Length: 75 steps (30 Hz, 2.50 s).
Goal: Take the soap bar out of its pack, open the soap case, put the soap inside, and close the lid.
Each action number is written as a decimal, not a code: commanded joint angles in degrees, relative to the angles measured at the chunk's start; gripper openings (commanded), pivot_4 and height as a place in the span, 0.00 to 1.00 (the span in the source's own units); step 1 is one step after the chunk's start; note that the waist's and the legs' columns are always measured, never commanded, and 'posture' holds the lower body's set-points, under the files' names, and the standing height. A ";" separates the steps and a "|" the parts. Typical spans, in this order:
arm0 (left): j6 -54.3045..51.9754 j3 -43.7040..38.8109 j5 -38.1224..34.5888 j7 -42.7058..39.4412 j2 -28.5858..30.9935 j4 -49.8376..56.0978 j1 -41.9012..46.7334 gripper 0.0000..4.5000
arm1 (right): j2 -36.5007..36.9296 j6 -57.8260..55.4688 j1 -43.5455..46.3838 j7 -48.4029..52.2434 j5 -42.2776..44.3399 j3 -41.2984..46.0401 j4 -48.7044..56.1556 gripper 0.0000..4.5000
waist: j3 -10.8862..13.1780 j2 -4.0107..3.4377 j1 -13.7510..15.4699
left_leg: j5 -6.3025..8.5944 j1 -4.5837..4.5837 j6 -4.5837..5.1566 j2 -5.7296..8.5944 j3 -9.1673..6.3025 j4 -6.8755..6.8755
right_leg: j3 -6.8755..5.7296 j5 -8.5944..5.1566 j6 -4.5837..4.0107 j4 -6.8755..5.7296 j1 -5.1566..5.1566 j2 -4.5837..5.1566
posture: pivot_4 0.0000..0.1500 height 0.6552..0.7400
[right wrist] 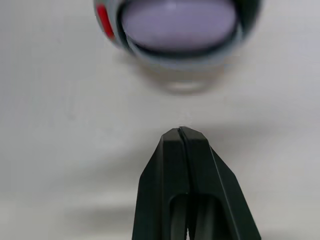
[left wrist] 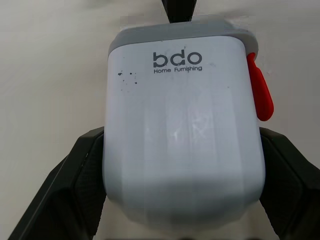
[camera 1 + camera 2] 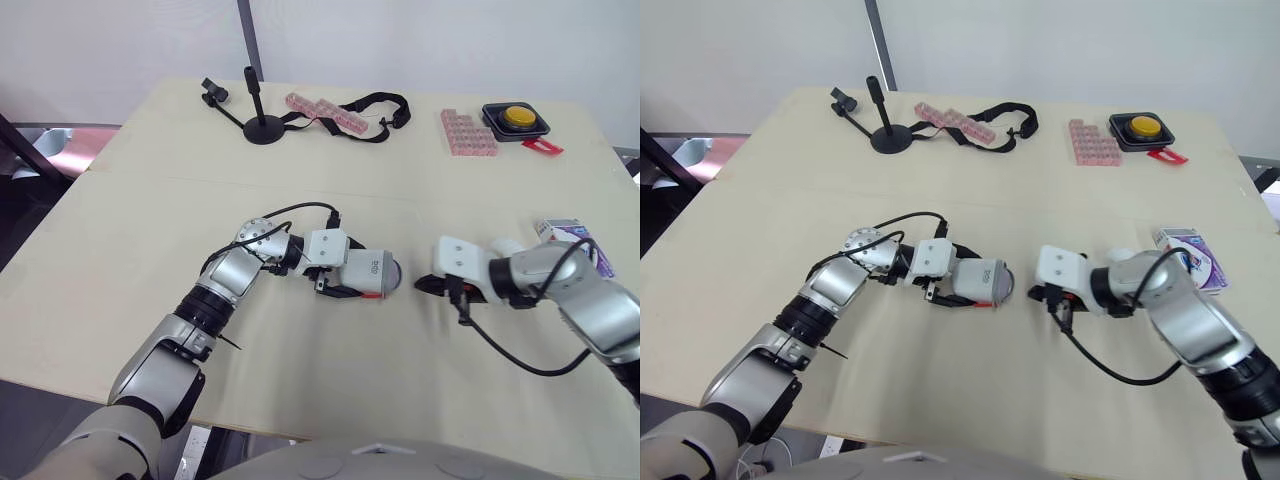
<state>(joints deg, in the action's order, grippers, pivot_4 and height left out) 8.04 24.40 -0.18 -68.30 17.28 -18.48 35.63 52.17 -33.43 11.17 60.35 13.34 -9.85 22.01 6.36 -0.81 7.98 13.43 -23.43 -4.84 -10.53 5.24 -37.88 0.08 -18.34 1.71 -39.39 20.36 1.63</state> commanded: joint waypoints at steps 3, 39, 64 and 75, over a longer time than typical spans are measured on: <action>4.02 -2.48 -0.73 2.97 0.10 1.03 -0.33 0.77 | -2.64 -5.57 -5.52 0.83 12.77 12.42 0.65 0.00 | 0.00 -0.01 -0.21 | 0.01 0.00 0.02 -0.01 0.00 0.00 | 0.02 0.00 0.00 0.01 -0.02 -0.03 | 1.00 0.93; 12.32 0.59 0.29 5.83 -1.68 4.65 -3.36 0.77 | -26.07 -42.53 -6.39 -36.20 57.62 25.89 -2.28 1.00 | -0.08 -0.23 -0.02 | 0.01 0.07 0.02 0.01 -0.03 -0.01 | -0.08 -0.02 0.04 0.05 -0.06 0.04 | 1.00 0.93; 12.88 0.48 -0.60 4.58 -0.75 5.84 -3.72 0.77 | -27.16 -40.92 -4.34 -41.01 64.08 24.23 -4.36 1.00 | -0.08 -0.23 0.02 | 0.01 0.03 0.01 0.02 -0.03 0.00 | -0.14 -0.04 0.06 0.05 -0.02 0.06 | 1.00 0.93; 12.79 0.46 -0.32 5.56 -1.20 5.14 -3.37 0.77 | -26.39 -40.34 -3.42 -41.16 64.61 22.43 -5.10 0.47 | -0.08 -0.23 0.00 | 0.01 0.02 0.01 0.03 -0.03 0.01 | -0.16 -0.04 0.07 0.06 -0.02 0.07 | 1.00 0.93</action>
<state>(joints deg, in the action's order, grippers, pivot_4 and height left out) 20.36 25.53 0.72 -62.87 16.53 -14.78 31.52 25.02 -74.17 7.10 19.26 77.17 12.80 15.73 6.29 -1.04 7.98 13.44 -23.41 -4.83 -10.50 5.21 -37.87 -0.08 -18.38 1.79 -39.32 20.34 1.71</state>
